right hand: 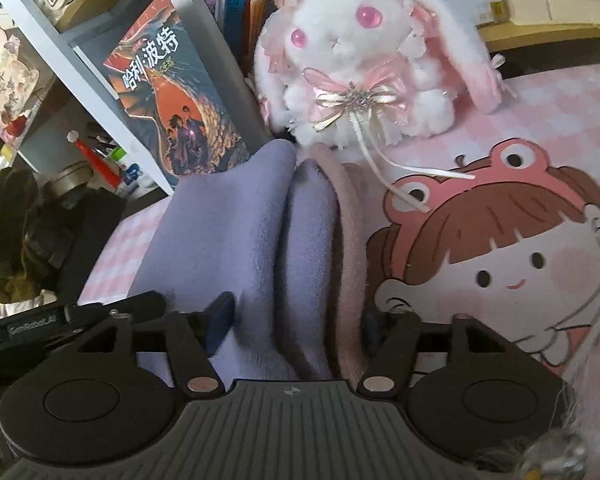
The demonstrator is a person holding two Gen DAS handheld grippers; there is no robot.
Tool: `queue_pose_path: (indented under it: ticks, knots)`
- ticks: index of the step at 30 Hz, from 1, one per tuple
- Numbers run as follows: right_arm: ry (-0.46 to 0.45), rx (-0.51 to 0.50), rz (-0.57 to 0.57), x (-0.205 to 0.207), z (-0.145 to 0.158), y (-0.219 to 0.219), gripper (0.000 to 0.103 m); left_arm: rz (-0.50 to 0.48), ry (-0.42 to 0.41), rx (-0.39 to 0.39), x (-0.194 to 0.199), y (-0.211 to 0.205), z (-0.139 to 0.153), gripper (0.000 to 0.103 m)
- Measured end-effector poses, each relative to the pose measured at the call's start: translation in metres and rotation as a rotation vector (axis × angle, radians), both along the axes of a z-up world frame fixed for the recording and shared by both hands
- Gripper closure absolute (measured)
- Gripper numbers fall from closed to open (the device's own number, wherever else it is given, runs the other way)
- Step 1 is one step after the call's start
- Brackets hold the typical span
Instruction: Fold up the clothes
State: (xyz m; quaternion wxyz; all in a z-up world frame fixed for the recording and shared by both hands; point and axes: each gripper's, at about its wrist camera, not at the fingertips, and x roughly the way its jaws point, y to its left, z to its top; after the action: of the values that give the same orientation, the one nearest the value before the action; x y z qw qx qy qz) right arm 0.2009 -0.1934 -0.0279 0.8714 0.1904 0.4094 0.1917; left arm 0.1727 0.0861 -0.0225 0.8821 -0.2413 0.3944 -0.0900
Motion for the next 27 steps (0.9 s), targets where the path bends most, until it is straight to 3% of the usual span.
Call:
queue_pose_path:
  ticks: [2,12,19,22,25,27]
  knots:
    - [-0.011,-0.006,-0.018,-0.007,0.006,-0.004,0.029,-0.005,-0.019,0.036,-0.008,-0.002,0.008,0.038]
    - [-0.103,-0.150,-0.085,-0.078,0.029,-0.004,0.019,0.009,-0.088,0.165,-0.067,-0.012,0.024,0.027]
    - [-0.119,-0.234,-0.089,-0.116,0.031,0.011,0.013,0.017,-0.099,0.244,-0.100,-0.021,0.025,0.020]
    - [-0.137,-0.291,-0.107,-0.132,0.030,0.018,0.007,0.050,-0.088,0.307,-0.113,-0.025,0.025,0.008]
    - [-0.135,-0.406,-0.184,-0.148,0.023,0.024,0.004,0.054,-0.095,0.365,-0.127,-0.033,0.022,0.008]
    - [-0.118,-0.425,-0.197,-0.154,0.019,0.025,0.004,0.017,-0.090,0.379,-0.132,-0.036,0.019,0.008]
